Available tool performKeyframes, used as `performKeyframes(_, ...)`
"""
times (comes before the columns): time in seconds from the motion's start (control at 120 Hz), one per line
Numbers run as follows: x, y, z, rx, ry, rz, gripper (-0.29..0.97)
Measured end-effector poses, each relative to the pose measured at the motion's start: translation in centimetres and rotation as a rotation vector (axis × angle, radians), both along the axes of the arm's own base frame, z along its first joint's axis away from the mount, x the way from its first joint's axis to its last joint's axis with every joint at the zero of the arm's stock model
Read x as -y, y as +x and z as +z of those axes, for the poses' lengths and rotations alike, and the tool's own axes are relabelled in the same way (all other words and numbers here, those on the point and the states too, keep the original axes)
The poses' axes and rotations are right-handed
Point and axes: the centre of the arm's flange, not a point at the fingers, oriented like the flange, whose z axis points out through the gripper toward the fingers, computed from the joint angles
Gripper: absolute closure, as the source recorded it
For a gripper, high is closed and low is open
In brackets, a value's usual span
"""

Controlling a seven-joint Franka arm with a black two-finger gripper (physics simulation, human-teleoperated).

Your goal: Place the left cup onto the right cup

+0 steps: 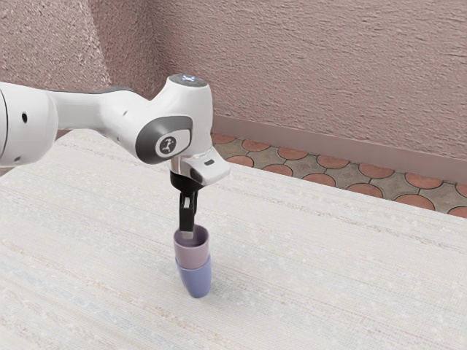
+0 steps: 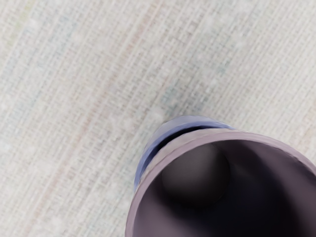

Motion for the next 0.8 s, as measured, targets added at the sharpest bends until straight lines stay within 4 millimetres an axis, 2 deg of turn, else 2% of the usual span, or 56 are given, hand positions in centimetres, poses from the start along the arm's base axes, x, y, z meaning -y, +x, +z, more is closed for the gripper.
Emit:
performKeyframes(0.2, 0.1, -0.1, 0.5, 0.009, -0.004, -0.003, 0.03)
performKeyframes(0.333, -0.1, 0.0, 1.9, 0.032, -0.014, -0.001, 0.02)
performKeyframes(0.583, -1.1, 1.6, 6.6, 0.098, -0.029, 0.017, 0.0)
performKeyframes(0.683, -2.1, 2.4, 9.1, 0.12, -0.03, 0.029, 0.0)
performKeyframes(0.8, -3.8, 3.1, 11.0, 0.122, -0.018, 0.049, 0.0)
